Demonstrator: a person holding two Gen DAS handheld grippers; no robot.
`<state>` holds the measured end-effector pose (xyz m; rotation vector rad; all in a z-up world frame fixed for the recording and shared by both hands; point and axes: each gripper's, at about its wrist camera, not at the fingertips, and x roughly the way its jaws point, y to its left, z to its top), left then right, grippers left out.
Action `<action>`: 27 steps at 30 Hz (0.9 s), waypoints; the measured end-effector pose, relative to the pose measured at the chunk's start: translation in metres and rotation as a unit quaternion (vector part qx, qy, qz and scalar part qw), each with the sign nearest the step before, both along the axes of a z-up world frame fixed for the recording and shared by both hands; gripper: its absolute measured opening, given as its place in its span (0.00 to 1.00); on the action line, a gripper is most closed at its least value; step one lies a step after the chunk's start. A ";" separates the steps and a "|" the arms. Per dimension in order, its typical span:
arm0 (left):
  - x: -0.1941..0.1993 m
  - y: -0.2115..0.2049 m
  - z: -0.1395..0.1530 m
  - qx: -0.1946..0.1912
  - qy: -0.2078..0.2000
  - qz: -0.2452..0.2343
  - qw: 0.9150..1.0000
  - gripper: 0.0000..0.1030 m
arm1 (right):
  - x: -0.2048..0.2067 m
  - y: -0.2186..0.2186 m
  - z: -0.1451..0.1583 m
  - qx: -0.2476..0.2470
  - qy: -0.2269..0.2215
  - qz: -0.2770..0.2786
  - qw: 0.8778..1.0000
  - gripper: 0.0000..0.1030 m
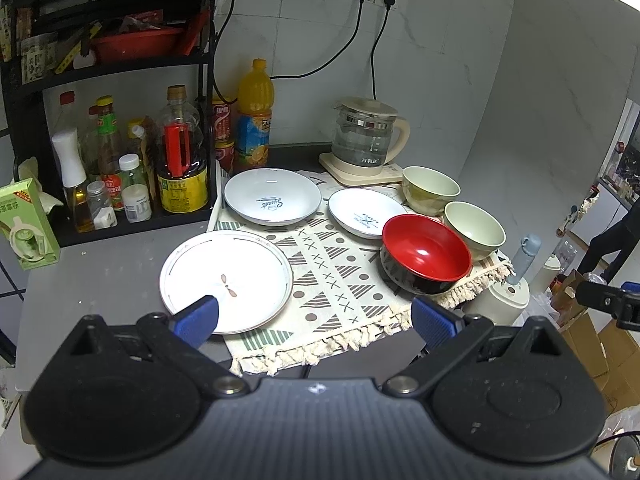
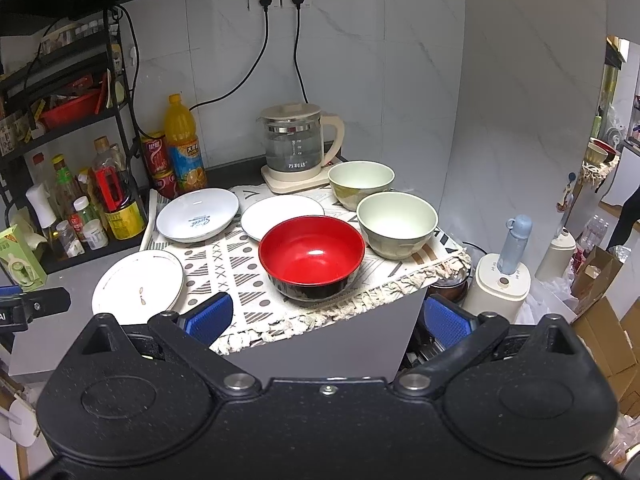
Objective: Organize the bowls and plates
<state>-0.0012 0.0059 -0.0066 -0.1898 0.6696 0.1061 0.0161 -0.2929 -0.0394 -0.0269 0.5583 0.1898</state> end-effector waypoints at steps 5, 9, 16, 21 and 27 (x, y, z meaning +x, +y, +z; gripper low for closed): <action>-0.002 -0.001 -0.002 0.000 0.003 0.001 1.000 0.99 | -0.001 0.000 0.000 -0.004 -0.002 0.004 1.000 1.00; 0.001 -0.002 -0.001 -0.002 0.006 0.002 1.000 0.99 | 0.000 0.000 -0.001 0.000 0.000 0.006 1.000 1.00; 0.002 -0.002 -0.001 -0.005 0.006 0.003 1.000 0.99 | 0.002 -0.002 -0.003 0.000 0.005 0.009 1.000 1.00; 0.001 -0.003 -0.003 -0.002 0.007 0.002 1.000 0.99 | 0.000 -0.002 -0.005 0.002 0.004 0.013 1.000 1.00; 0.000 -0.003 -0.004 -0.003 0.006 0.004 1.000 0.99 | 0.000 -0.002 -0.006 0.004 0.004 0.015 1.000 1.00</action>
